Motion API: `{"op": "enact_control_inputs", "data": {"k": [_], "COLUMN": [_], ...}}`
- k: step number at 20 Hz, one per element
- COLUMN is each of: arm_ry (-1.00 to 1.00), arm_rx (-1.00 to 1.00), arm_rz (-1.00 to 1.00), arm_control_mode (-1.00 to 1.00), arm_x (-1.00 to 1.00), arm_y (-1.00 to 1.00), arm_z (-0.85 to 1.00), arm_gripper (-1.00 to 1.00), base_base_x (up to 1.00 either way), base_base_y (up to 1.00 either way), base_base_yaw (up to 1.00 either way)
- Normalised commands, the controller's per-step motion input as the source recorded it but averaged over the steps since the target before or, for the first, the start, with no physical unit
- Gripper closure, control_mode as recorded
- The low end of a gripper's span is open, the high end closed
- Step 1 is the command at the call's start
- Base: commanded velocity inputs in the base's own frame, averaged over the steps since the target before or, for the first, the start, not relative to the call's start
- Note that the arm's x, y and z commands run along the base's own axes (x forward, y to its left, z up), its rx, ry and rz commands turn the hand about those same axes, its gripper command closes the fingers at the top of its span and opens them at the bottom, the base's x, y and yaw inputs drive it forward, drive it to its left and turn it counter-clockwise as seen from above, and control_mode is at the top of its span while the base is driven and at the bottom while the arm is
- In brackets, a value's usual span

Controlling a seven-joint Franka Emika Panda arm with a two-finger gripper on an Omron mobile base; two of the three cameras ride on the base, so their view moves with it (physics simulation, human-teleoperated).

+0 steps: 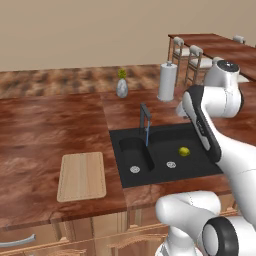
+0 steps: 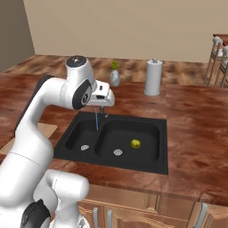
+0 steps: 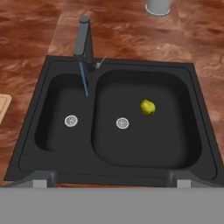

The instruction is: Pick the pear from the sink and place it on the cutting board to airdry. Then turn off the sink faucet.

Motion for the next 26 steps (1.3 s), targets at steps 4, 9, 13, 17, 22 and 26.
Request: {"op": "enact_control_inputs", "data": {"k": [4, 9, 13, 17, 22, 26], "arm_ry": [0.01, 0.05, 0.0, 0.0, 0.02, 0.04], "arm_rx": [0.0, 0.0, 0.0, 0.0, 0.0, 0.0], "arm_rz": [0.0, 0.0, 0.0, 0.0, 0.0, 0.0], "arm_control_mode": [-1.0, -1.0, -1.0, -1.0, -1.0, -1.0], "arm_x": [0.0, 0.0, 0.0, 0.0, 0.01, 0.01], "arm_y": [-0.3, -0.27, -0.14, -0.12, -0.14, -0.15], "arm_z": [0.0, -0.09, -0.27, -0.32, -0.44, -0.33], "arm_gripper": [-1.0, -1.0, -1.0, -1.0, -1.0, -1.0], "base_base_x": [0.0, 0.0, 0.0, 0.0, 0.0, 0.0], "base_base_y": [0.0, 0.0, 0.0, 0.0, 0.0, 0.0], "base_base_yaw": [0.0, 0.0, 0.0, 0.0, 0.0, 0.0]}}
